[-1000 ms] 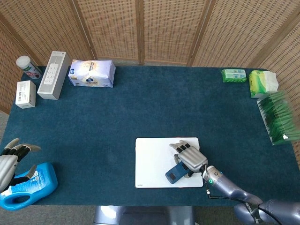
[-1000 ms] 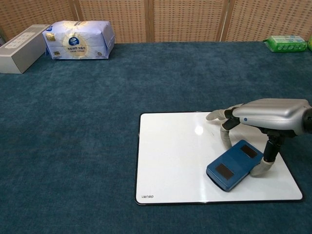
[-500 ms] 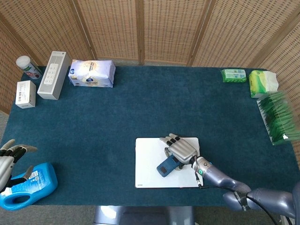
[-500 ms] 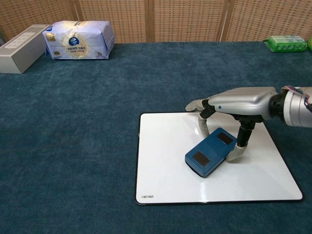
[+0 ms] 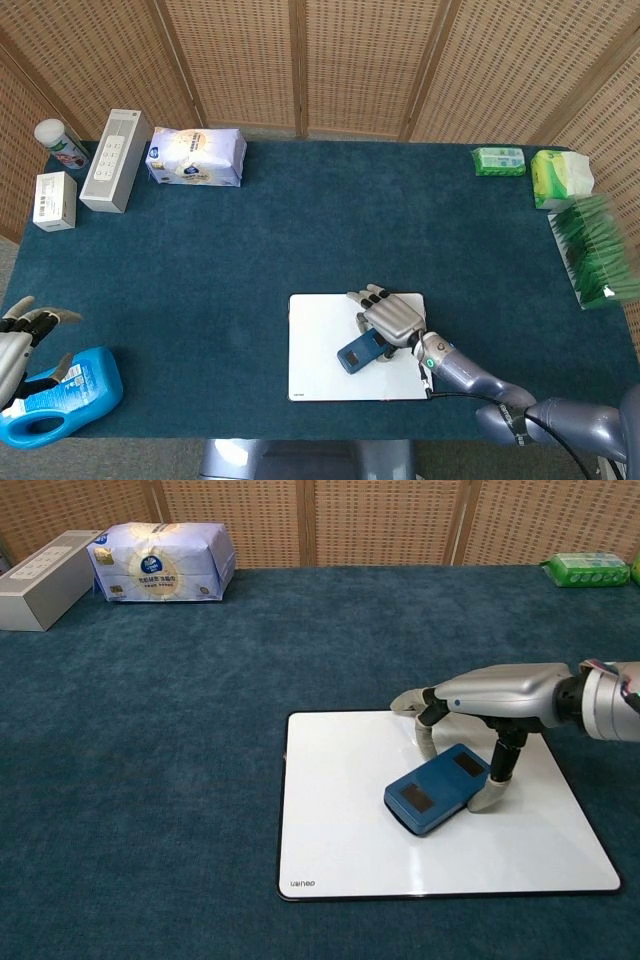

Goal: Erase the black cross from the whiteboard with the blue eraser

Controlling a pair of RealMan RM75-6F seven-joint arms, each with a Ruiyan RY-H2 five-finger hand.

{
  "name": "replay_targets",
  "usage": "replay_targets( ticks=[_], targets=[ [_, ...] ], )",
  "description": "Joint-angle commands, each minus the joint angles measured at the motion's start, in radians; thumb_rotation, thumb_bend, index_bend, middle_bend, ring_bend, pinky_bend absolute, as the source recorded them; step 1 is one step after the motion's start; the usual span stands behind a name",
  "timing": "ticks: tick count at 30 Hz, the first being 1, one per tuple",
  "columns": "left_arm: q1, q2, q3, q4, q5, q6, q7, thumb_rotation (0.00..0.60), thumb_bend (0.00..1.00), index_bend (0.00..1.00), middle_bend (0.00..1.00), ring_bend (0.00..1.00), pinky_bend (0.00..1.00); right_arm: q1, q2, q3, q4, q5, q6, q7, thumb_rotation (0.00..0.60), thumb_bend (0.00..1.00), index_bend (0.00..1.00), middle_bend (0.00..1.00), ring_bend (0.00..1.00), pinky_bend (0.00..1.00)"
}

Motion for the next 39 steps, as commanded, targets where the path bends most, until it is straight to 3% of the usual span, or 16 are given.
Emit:
replay_targets(
  ticks=[1,15,26,39],
  targets=[
    [-0.002,-0.001,-0.001,-0.001,0.001,-0.002,0.001,0.6,0.49,0.27,0.29,0.23,0.07,-0.01,0.015,-0.009,-0.013,-0.001,0.011,-0.006,0.6,0.03,0.67,0.06,0.0,0.0],
    [-0.017,-0.009,-0.002,-0.001,0.007,-0.021,0.003,0.6,0.49,0.27,0.29,0.23,0.07,-0.07,0.114,-0.042,-0.107,-0.019,0.09,-0.026,0.6,0.03,0.67,0.06,0.0,0.0],
    [-0.025,-0.029,-0.002,0.006,-0.004,-0.04,-0.002,0.6,0.49,0.27,0.29,0.22,0.07,-0.103,0.173,0.035,-0.097,-0.014,0.195,0.04,0.6,0.03,0.67,0.07,0.0,0.0],
    [-0.024,-0.033,0.0,0.009,-0.002,-0.037,-0.006,0.6,0.49,0.27,0.29,0.22,0.07,-0.098,0.154,0.059,-0.083,0.017,0.19,0.023,0.6,0.03,0.67,0.07,0.0,0.0]
  ],
)
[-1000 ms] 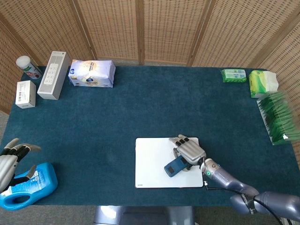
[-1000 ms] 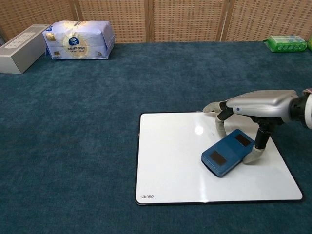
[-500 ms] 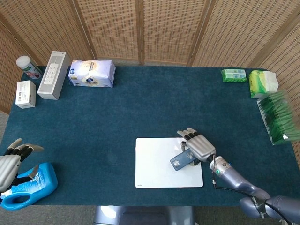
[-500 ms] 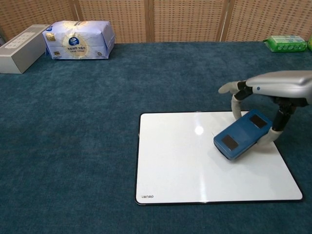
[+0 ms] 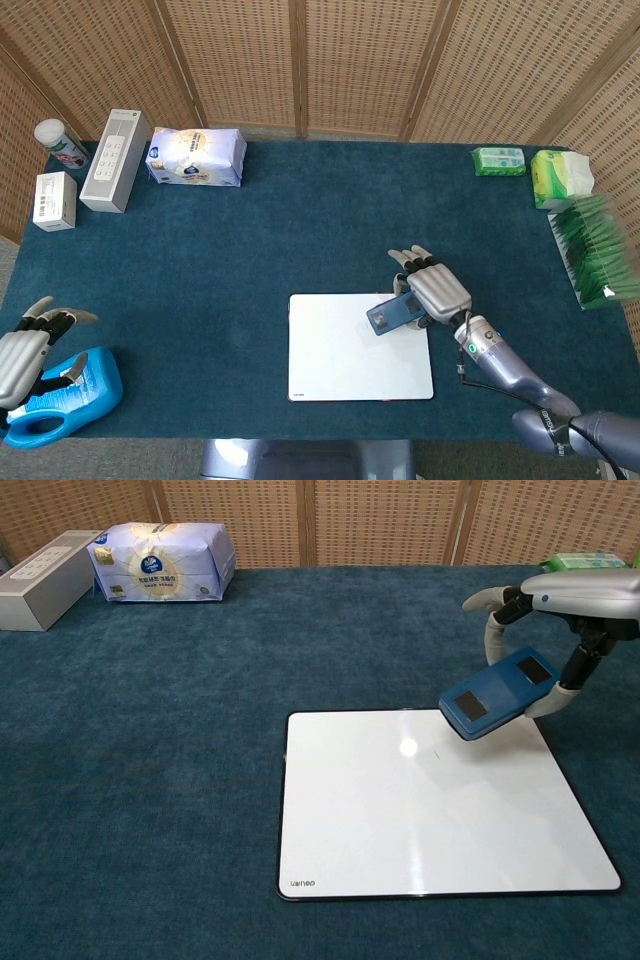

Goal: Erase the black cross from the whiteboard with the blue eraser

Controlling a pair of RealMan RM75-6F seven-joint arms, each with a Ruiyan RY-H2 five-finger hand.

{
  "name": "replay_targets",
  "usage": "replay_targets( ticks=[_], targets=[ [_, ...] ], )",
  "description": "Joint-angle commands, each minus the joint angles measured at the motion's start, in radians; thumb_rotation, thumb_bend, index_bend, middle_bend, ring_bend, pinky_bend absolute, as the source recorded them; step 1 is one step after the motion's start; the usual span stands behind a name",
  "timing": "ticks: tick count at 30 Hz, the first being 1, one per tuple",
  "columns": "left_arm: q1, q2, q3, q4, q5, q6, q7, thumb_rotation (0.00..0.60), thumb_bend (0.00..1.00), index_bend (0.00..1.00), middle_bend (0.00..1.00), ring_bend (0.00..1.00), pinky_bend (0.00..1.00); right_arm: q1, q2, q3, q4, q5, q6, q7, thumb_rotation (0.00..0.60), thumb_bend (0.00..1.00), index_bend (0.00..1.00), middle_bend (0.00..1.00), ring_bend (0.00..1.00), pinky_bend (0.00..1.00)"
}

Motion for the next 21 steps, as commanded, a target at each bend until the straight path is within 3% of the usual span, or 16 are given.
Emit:
replay_targets(
  ticks=[1,12,21],
  targets=[
    [0.002,0.001,0.002,0.002,0.0,0.001,-0.004,0.6,0.49,0.27,0.29,0.22,0.07,0.0,-0.009,0.003,0.005,0.007,0.001,-0.009,0.6,0.03,0.67,0.07,0.0,0.0],
    [0.006,-0.005,0.011,0.019,0.005,-0.002,-0.03,0.6,0.49,0.27,0.29,0.22,0.07,-0.025,-0.01,0.009,0.017,0.049,0.031,-0.031,0.6,0.03,0.67,0.06,0.0,0.0],
    [0.019,-0.004,0.019,0.026,0.014,0.015,-0.041,0.6,0.49,0.27,0.29,0.22,0.07,-0.004,-0.055,0.044,0.076,0.099,0.017,-0.04,0.6,0.03,0.65,0.06,0.0,0.0]
  ],
)
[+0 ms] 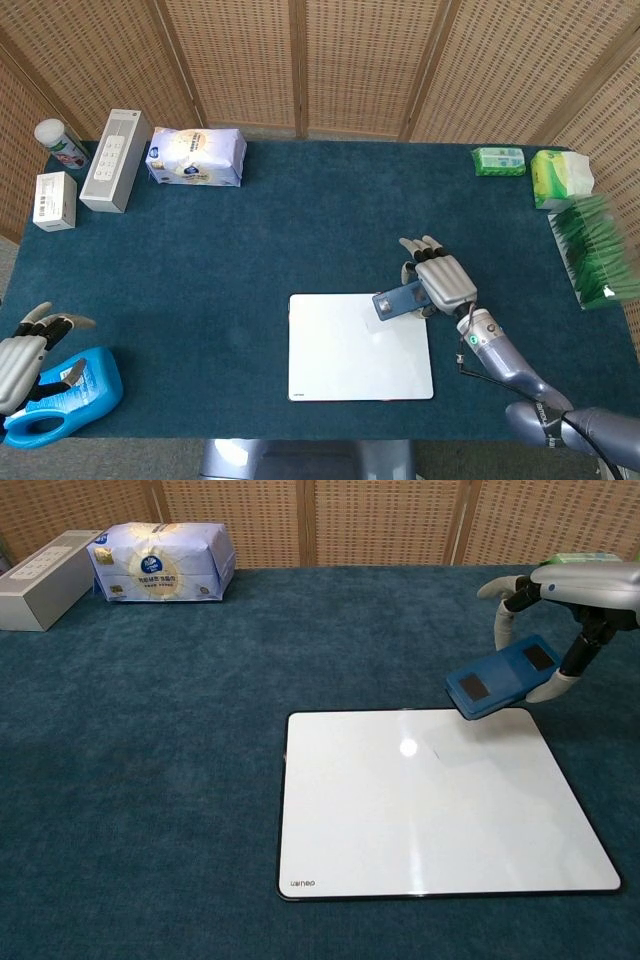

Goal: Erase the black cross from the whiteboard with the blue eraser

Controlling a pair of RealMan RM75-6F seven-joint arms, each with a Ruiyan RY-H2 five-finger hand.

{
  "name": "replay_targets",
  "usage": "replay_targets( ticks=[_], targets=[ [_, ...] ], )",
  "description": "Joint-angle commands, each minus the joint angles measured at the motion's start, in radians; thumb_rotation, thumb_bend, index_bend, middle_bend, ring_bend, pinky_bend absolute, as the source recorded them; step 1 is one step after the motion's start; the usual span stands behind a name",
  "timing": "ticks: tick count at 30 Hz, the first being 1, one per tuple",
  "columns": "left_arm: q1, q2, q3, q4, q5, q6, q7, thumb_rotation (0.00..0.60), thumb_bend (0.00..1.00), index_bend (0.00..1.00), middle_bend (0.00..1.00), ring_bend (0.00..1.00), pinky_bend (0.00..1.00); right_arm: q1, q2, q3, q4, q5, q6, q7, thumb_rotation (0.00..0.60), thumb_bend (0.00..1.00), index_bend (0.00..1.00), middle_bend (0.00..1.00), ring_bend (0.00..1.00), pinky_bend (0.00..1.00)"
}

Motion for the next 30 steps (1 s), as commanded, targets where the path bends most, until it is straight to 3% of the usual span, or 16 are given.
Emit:
replay_targets(
  ticks=[1,18,30],
  targets=[
    [0.007,0.005,0.003,0.003,-0.001,0.009,-0.006,0.6,0.49,0.27,0.29,0.22,0.07,0.006,-0.015,0.01,0.026,0.022,-0.007,-0.005,0.6,0.03,0.65,0.06,0.0,0.0],
    [0.015,0.009,0.009,0.0,0.011,0.02,-0.008,0.6,0.49,0.27,0.29,0.22,0.07,0.033,-0.061,0.052,0.122,0.106,-0.027,-0.034,0.6,0.04,0.63,0.05,0.0,0.0],
    [0.0,0.002,0.004,-0.007,0.005,-0.003,0.002,0.6,0.49,0.27,0.29,0.22,0.07,0.011,-0.027,-0.003,0.029,0.085,-0.053,-0.049,0.6,0.04,0.63,0.05,0.0,0.0]
  ],
)
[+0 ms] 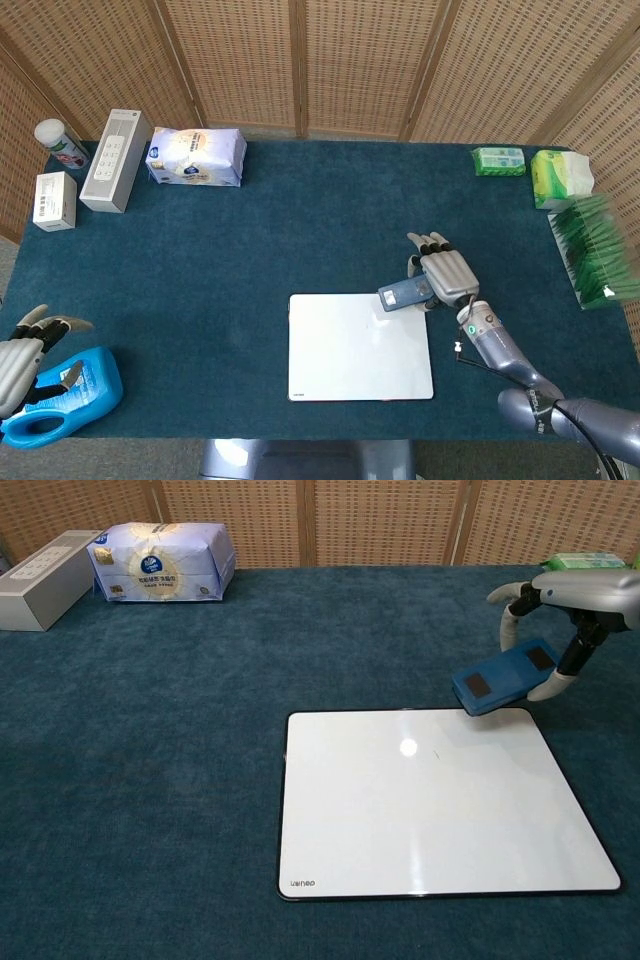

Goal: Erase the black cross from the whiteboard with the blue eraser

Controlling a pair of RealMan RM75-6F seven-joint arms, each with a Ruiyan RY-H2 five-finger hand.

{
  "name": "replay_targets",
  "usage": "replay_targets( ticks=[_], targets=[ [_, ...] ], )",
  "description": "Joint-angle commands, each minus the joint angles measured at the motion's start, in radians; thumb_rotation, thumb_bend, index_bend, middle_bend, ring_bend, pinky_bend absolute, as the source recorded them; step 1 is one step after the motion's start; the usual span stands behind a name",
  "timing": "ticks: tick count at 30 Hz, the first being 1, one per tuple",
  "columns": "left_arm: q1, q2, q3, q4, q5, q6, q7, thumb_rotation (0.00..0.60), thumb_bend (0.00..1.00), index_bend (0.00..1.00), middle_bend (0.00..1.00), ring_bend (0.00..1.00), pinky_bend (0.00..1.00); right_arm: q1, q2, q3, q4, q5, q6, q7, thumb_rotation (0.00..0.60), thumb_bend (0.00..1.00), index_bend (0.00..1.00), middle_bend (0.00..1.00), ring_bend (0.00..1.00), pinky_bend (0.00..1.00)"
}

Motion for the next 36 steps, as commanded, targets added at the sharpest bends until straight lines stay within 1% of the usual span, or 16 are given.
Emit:
replay_targets(
  ticks=[1,5,7,9,17,20,30,36],
  targets=[
    [-0.006,-0.003,-0.003,-0.004,0.0,-0.006,0.006,0.6,0.49,0.27,0.29,0.22,0.07,-0.007,0.009,-0.022,-0.046,-0.018,-0.005,-0.012,0.6,0.04,0.63,0.05,0.0,0.0],
    [-0.014,-0.007,-0.005,-0.01,0.0,-0.017,0.016,0.6,0.49,0.27,0.29,0.22,0.07,-0.007,0.005,-0.041,-0.088,-0.033,-0.005,-0.036,0.6,0.03,0.63,0.05,0.0,0.0],
    [-0.016,-0.007,-0.006,-0.012,0.001,-0.018,0.019,0.6,0.49,0.27,0.29,0.22,0.07,0.002,-0.013,-0.05,-0.1,-0.034,-0.02,-0.05,0.6,0.03,0.63,0.05,0.0,0.0],
    [-0.014,-0.004,-0.006,-0.015,0.0,-0.013,0.02,0.6,0.49,0.27,0.29,0.22,0.07,0.012,-0.041,-0.048,-0.083,-0.019,-0.029,-0.061,0.6,0.03,0.63,0.05,0.0,0.0],
    [-0.007,0.003,-0.004,-0.017,-0.001,-0.002,0.018,0.6,0.49,0.27,0.29,0.22,0.07,0.046,-0.103,-0.041,-0.022,0.013,-0.063,-0.079,0.6,0.03,0.64,0.05,0.0,0.0],
    [-0.003,0.006,-0.003,-0.016,-0.002,0.004,0.018,0.6,0.49,0.27,0.29,0.22,0.07,0.07,-0.129,-0.029,0.014,0.032,-0.083,-0.087,0.6,0.03,0.64,0.05,0.0,0.0],
    [0.001,0.007,-0.002,-0.009,-0.008,0.006,0.013,0.6,0.49,0.27,0.29,0.21,0.07,0.115,-0.158,-0.019,0.059,0.066,-0.116,-0.108,0.6,0.03,0.64,0.05,0.0,0.0],
    [0.003,0.008,-0.002,-0.005,-0.01,0.009,0.008,0.6,0.49,0.27,0.29,0.21,0.07,0.114,-0.149,-0.032,0.061,0.072,-0.119,-0.103,0.6,0.03,0.64,0.05,0.0,0.0]
  ],
)
